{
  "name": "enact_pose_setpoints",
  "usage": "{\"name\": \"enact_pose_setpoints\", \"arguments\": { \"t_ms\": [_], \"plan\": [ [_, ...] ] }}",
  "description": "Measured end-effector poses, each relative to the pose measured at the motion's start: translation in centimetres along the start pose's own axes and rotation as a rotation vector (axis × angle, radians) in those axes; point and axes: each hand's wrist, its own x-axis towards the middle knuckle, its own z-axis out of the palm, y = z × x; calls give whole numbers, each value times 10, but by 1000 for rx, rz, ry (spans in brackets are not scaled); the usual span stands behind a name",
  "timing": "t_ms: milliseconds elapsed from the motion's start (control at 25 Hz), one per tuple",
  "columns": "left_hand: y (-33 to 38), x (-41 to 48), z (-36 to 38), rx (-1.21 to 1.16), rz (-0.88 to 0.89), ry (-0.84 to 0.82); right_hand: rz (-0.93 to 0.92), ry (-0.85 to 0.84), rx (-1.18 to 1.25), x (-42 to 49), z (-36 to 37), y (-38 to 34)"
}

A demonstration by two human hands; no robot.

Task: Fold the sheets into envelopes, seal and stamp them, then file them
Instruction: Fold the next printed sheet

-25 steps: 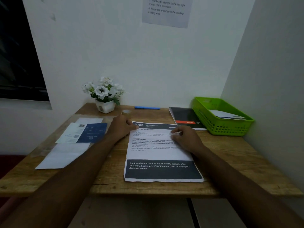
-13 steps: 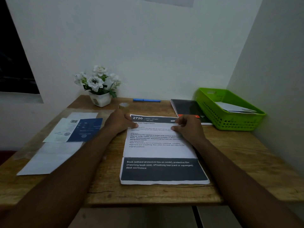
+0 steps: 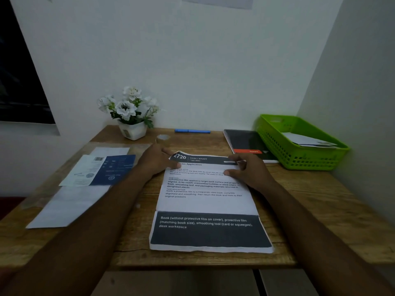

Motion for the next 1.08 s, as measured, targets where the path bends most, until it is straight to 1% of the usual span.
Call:
{"name": "enact_pose_setpoints", "arguments": {
  "t_ms": [80, 200, 320, 480, 600, 680, 840, 1080],
  "plan": [
    [-3, 1, -1, 6, 48, -23, 16, 9, -23, -1, -1, 1],
    [-4, 0, -7, 16, 141, -107, 15, 34, -11, -1, -3, 3],
    [-7, -1, -12, 2, 161, -164, 30, 75, -31, -2, -4, 4],
    [-6, -4, -16, -10, 219, -203, 32, 21, 49, 1, -3, 6],
    [-5, -7, -16, -23, 266, -202, 4, -12, -51, 4, -4, 9],
    [-5, -8, -17, -14, 292, -207, -47, -33, -61, 4, -5, 10],
    [-5, -8, -20, 29, 280, -225, -107, -90, -36, 3, -8, 10],
    [-1, -14, -24, -6, 270, -274, -109, -134, 15, 5, -10, 14]
  ]
}}
